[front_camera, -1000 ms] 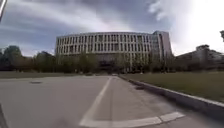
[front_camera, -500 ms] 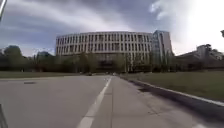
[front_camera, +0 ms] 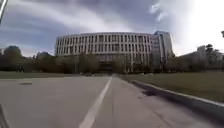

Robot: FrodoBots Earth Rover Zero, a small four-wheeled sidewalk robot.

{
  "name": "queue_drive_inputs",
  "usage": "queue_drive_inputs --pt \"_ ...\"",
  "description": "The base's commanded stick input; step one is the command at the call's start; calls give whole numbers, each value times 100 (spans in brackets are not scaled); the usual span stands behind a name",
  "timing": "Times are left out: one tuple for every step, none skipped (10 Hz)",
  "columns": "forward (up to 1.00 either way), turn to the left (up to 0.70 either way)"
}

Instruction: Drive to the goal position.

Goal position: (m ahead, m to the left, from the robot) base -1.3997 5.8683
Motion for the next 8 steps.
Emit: queue_drive_inputs --pt "100 0" --pt "100 0" --pt "100 0" --pt "100 0" --pt "100 0" --pt "100 0" --pt "100 0" --pt "100 0"
